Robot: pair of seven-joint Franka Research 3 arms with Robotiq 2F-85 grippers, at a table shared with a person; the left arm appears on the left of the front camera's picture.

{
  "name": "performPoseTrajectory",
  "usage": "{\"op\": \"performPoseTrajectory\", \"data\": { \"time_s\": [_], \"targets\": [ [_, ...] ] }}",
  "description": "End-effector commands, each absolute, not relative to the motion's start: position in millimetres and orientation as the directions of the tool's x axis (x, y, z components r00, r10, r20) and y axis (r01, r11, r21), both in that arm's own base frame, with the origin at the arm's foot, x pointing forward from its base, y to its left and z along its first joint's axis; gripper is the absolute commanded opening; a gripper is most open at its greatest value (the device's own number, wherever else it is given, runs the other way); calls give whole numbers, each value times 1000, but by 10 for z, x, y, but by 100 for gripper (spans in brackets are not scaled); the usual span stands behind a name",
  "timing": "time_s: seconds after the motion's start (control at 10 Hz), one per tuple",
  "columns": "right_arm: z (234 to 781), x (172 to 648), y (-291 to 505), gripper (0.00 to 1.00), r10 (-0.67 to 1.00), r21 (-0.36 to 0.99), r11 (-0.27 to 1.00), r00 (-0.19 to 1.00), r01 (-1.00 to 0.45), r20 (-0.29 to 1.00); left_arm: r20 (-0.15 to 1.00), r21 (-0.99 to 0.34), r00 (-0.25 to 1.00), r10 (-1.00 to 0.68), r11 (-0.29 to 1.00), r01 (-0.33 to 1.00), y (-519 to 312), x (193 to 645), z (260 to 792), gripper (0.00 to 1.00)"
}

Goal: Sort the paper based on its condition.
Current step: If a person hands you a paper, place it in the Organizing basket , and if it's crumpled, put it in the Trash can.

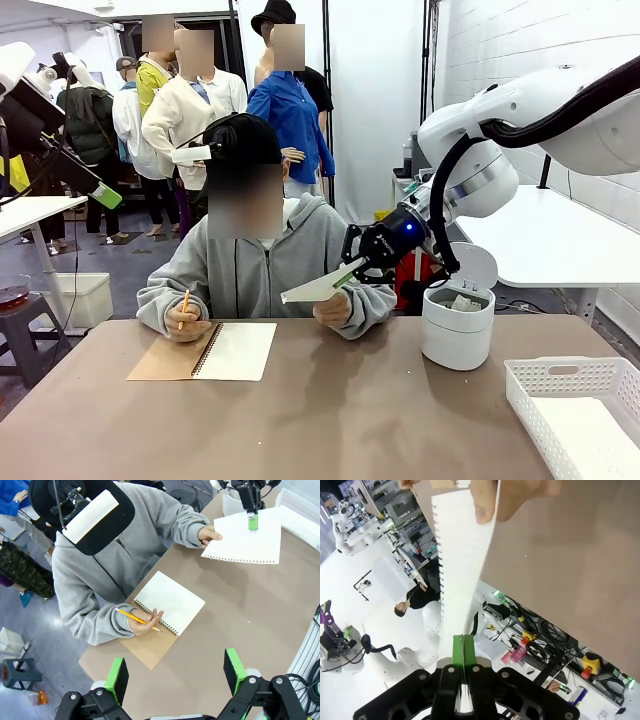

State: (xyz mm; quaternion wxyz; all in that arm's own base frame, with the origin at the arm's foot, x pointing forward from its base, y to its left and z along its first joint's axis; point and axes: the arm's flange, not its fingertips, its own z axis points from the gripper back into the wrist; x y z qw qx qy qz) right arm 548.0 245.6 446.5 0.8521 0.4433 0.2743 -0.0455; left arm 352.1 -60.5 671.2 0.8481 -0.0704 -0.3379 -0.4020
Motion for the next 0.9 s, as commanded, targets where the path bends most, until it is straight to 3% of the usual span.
{"op": "performPoseTrajectory", "data": {
  "time_s": [0.0,0.3,0.5,0.8],
  "targets": [
    [4639,5426,2456,0,201,742,622,865,250,-460,636,156,445,-630,670,726,-604,3527,6710,100],
    [5055,5207,2407,0,245,749,654,908,104,-340,636,156,445,-630,670,726,-604,3527,6710,100],
    [5440,4982,2303,0,255,723,688,954,-66,-156,636,156,445,-630,670,726,-604,3527,6710,100],
    [5908,4543,1933,0,321,471,800,929,-371,187,636,156,445,-630,670,726,-604,3527,6710,100]
  ]
}}
